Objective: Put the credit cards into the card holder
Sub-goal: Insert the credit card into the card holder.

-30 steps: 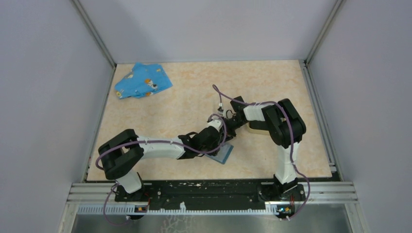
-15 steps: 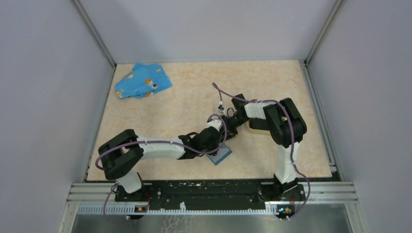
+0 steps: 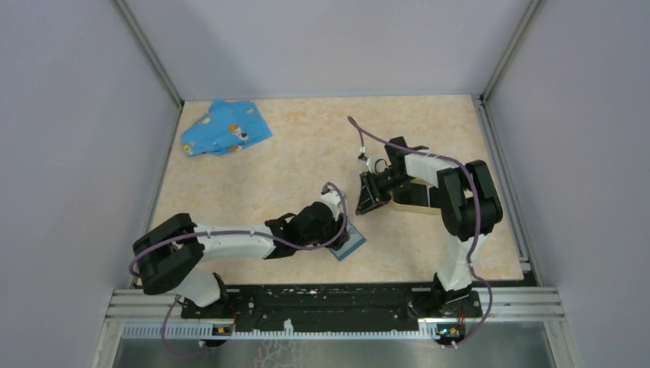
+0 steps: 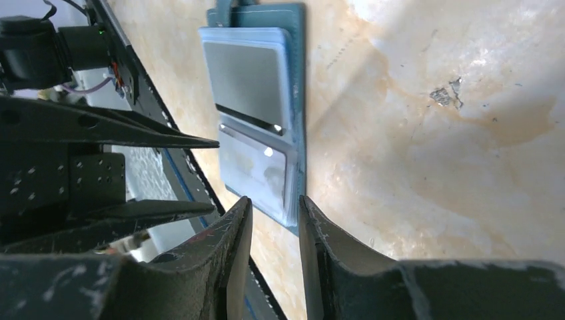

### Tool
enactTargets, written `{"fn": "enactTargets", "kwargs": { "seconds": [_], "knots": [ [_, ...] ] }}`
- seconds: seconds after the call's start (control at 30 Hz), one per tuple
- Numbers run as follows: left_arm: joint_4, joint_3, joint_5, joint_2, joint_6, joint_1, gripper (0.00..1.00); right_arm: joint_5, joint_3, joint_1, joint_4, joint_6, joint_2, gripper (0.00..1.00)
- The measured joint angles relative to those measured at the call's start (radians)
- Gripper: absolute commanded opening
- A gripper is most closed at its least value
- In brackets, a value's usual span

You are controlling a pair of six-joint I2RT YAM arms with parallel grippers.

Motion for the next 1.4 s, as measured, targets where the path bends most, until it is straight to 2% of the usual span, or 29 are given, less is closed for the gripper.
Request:
{"fn": "enactTargets", "kwargs": {
  "seconds": [0.17, 0.4, 0.6, 0.73, 0.8, 0.87, 1.0, 1.4],
  "knots": [
    [0.080, -0.062, 0.058, -0.050, 0.001, 0.000, 0.61, 0.011, 0.000, -0.007, -0.016, -0.088, -0.129, 0.32],
    [0.142, -0.137, 0.093, -0.176, 0.000, 0.029, 0.75, 0.027, -0.011, -0.007, 0.020, -0.211, -0.405, 0.32],
    [0.153, -0.158, 0.141, -0.274, 0.003, 0.136, 0.80, -0.068, -0.106, -0.007, 0.076, -0.433, -0.688, 0.53],
    [0.175, -0.202, 0.243, -0.312, -0.005, 0.285, 0.80, -0.211, -0.242, 0.005, 0.071, -0.666, -0.820, 0.55],
    [0.180, -0.229, 0.286, -0.311, -0.016, 0.363, 0.77, -0.238, -0.294, 0.035, 0.066, -0.739, -0.828, 0.56],
    [0.177, -0.248, 0.322, -0.299, -0.027, 0.415, 0.70, -0.237, -0.346, 0.074, 0.052, -0.811, -0.819, 0.56],
    [0.174, -0.254, 0.365, -0.253, -0.038, 0.448, 0.57, -0.232, -0.405, 0.098, 0.036, -0.877, -0.813, 0.56],
    [0.178, -0.246, 0.446, -0.082, -0.061, 0.463, 0.58, -0.176, -0.408, 0.196, 0.037, -0.949, -0.734, 0.55]
  ]
}}
